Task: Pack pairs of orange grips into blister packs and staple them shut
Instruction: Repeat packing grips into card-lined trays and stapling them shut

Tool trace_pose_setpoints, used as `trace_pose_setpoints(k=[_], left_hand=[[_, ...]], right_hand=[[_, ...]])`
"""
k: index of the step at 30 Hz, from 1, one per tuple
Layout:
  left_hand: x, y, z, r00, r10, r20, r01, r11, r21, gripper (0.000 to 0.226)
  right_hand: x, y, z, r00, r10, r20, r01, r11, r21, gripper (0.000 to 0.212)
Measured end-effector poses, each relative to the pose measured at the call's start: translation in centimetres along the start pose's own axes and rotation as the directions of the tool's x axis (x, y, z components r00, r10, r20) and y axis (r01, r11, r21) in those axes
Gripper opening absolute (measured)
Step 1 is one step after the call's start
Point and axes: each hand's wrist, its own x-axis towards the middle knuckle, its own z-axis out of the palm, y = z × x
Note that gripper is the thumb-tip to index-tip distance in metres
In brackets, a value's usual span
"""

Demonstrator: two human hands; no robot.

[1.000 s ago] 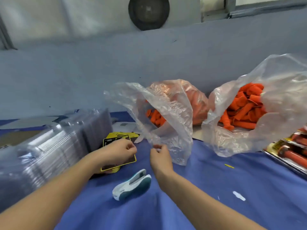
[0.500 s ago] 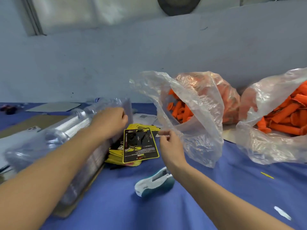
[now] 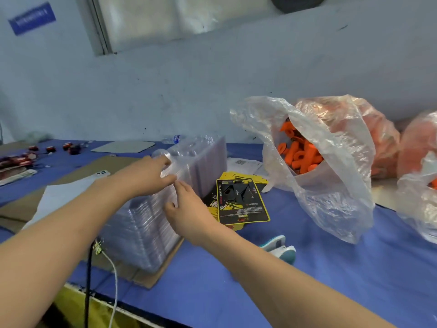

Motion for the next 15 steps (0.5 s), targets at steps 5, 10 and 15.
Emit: trace_pose_setpoints(k=[5, 10, 15], left_hand=[[0.2, 0.2, 0.2, 0.996, 0.065, -0.062, -0.061, 0.996, 0.062, 0.034], [0.5, 0.8, 0.4, 0.991, 0.074, -0.111, -0.056, 0.985, 0.16, 0.023], [0.7, 1.1, 0.6, 0.976, 0.1, -0.193, -0.042, 0.957, 0.286, 0.019]], right_hand=[[1.1, 0.8, 0.9, 0.999, -0.004, -0.049, 0.003, 1.0, -0.01, 0.065], [1.8, 1.8, 0.9, 0.997, 0.003, -0.076, -0.006, 0.999, -0.037, 0.07], [2.2, 1.6, 1.1, 0.995, -0.048, -0.086, 0.04, 0.995, -0.09, 0.071]])
